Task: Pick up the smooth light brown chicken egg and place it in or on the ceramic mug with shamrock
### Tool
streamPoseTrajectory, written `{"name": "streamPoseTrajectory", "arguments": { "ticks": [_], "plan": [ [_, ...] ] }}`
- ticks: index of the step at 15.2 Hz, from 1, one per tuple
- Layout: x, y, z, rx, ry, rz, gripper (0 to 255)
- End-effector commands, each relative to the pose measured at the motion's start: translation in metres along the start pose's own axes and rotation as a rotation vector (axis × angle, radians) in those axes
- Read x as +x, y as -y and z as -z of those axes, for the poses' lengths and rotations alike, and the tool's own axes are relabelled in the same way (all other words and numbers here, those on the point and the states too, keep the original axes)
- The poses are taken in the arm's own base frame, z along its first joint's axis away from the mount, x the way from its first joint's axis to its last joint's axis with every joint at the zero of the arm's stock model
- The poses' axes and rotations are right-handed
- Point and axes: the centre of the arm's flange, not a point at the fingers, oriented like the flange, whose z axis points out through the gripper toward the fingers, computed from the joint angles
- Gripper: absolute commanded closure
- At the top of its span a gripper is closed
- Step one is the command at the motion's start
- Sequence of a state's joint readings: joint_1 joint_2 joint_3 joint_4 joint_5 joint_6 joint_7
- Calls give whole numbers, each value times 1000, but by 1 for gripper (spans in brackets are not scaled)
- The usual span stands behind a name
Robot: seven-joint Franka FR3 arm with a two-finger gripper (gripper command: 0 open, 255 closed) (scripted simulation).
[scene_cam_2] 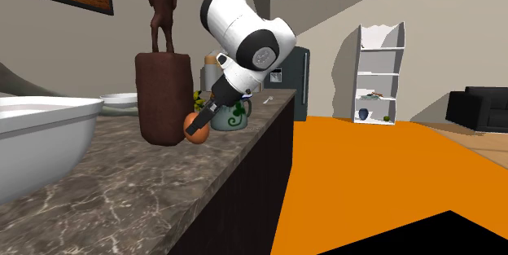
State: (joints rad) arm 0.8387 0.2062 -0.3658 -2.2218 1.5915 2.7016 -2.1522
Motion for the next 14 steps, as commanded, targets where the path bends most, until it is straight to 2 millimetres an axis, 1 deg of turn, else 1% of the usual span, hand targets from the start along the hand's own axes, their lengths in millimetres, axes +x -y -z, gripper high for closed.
{"name": "streamPoseTrajectory", "arguments": {
  "ticks": [1,14],
  "plan": [
    [7,-1,7,0,0,0,255],
    [55,-11,55,0,0,0,255]
  ]
}}
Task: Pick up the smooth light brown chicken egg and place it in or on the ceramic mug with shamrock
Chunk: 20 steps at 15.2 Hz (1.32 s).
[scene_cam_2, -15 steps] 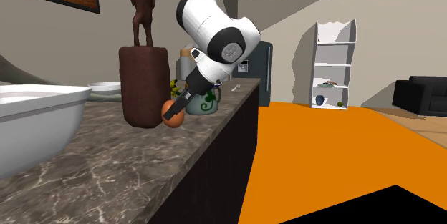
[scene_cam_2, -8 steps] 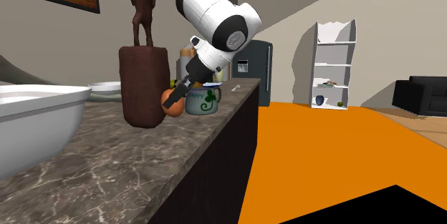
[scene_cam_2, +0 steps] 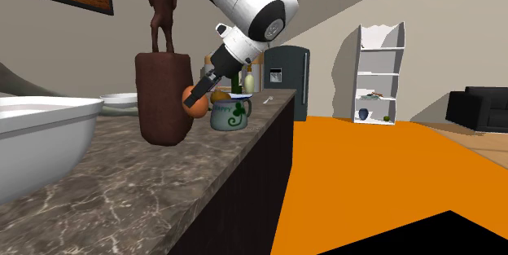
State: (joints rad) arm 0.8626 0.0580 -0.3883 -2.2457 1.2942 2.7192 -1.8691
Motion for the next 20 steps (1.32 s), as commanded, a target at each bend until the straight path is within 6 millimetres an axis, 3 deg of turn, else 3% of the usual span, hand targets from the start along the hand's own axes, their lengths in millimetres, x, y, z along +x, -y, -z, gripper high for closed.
{"name": "streamPoseTrajectory", "arguments": {
  "ticks": [1,17,20],
  "plan": [
    [8,-1,8,0,1,0,255],
    [66,-13,65,0,1,0,255],
    [53,-50,73,0,1,0,255]
  ]
}}
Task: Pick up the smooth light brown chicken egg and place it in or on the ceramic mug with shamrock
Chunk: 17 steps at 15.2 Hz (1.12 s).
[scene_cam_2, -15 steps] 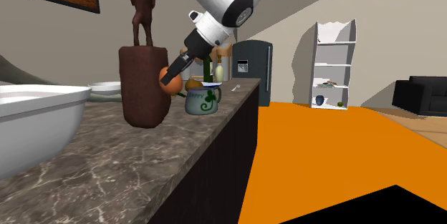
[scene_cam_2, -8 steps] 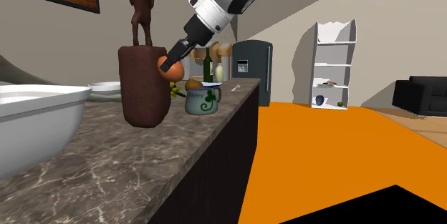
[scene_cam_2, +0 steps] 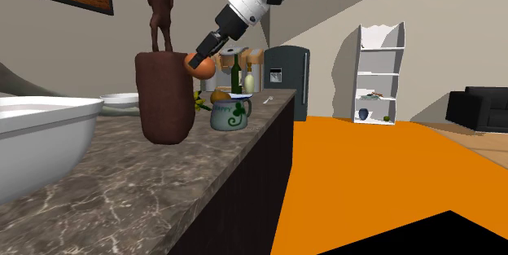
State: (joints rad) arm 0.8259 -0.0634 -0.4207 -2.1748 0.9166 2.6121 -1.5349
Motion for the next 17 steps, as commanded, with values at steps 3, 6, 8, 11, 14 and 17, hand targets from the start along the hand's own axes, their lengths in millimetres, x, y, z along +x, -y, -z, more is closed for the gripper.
{"name": "streamPoseTrajectory", "arguments": {
  "ticks": [3,6,8,11,14,17],
  "plan": [
    [-17,-48,10,0,-1,1,255],
    [-29,-85,18,0,-1,1,255],
    [-37,-110,24,0,-1,1,255],
    [-50,-146,32,0,-1,1,255],
    [-62,-183,40,0,-1,1,255],
    [-73,-180,28,0,-1,1,255]
  ]
}}
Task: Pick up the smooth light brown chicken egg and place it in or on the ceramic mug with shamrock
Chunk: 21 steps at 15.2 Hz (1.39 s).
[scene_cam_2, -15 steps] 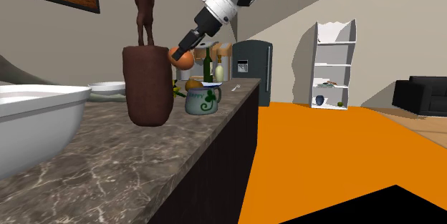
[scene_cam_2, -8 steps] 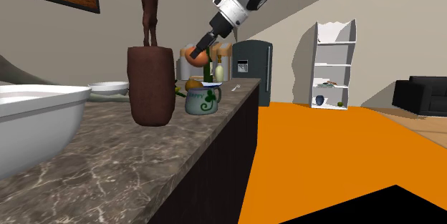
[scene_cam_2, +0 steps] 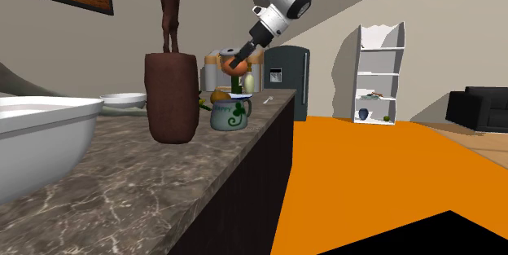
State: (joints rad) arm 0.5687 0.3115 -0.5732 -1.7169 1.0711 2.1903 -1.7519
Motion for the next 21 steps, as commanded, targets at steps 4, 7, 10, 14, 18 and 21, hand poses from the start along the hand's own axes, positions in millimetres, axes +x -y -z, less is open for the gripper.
{"name": "streamPoseTrajectory", "arguments": {
  "ticks": [4,7,10,14,18,21],
  "plan": [
    [-18,2,-17,0,-1,1,255],
    [-29,5,-28,0,-1,1,255],
    [-40,7,-40,0,-1,1,255],
    [-50,9,-49,0,0,1,255],
    [-50,9,-49,0,-1,1,255],
    [-50,9,-49,0,-1,1,0]
  ]
}}
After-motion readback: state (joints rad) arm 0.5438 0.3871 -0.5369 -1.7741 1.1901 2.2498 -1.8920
